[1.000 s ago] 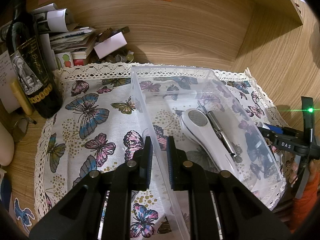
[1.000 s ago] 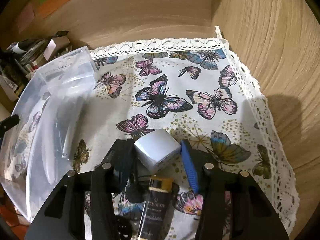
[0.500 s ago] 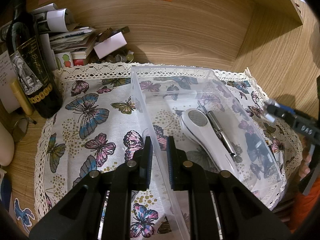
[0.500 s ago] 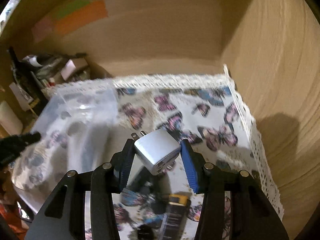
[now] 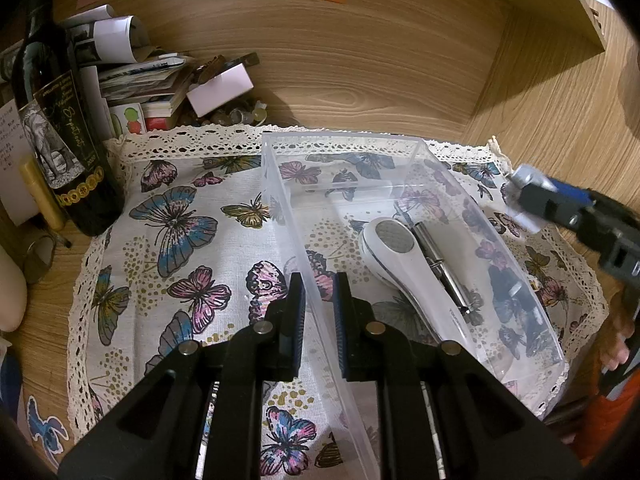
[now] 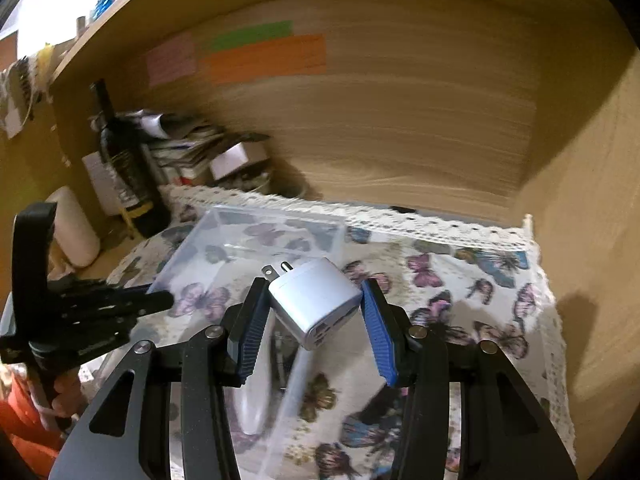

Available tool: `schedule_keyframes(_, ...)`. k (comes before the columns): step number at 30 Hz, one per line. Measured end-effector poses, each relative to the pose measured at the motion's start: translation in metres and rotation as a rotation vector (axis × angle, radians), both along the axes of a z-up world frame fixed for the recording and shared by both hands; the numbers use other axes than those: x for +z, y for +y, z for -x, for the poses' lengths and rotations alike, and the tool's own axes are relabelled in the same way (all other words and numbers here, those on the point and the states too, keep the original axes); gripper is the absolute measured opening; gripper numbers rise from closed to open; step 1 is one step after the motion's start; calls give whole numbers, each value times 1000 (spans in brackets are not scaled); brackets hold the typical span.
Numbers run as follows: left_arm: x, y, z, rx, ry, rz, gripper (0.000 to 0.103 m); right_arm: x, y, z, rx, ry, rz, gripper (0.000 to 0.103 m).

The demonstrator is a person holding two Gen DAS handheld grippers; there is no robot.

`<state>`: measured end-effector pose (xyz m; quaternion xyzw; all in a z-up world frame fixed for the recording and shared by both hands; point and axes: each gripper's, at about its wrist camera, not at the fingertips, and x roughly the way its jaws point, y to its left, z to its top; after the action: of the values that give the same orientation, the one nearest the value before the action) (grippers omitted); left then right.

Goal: Organize rigid objects
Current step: 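Place the white cube charger into the box and open the right gripper, then grasp the black-and-gold bottle with the right gripper and lift it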

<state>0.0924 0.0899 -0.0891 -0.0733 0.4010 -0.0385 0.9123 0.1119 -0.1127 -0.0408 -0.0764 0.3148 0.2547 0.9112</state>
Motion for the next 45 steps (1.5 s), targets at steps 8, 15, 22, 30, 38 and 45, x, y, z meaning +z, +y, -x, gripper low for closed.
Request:
schedule_keyframes(8, -1, 0, 0, -1, -1, 4, 13, -22, 22, -4, 66, 81, 31, 44)
schedule_keyframes(15, 0, 0, 0, -1, -1, 4, 13, -37, 41, -3, 137, 136, 71, 44)
schedule_keyframes(22, 0, 0, 0, -1, -1, 4, 13, -48, 46, -7, 158, 192, 77, 44)
schedule_keyframes(30, 0, 0, 0, -2, -1, 4, 13, -28, 26, -1, 81, 116, 44, 44)
schedule_keyframes(38, 0, 0, 0, -2, -2, 3, 13, -8, -17, 4, -65, 27, 51, 44)
schedule_keyframes(45, 0, -1, 0, -4, -2, 4, 13, -10, -68, 6, -245, 27, 61, 45)
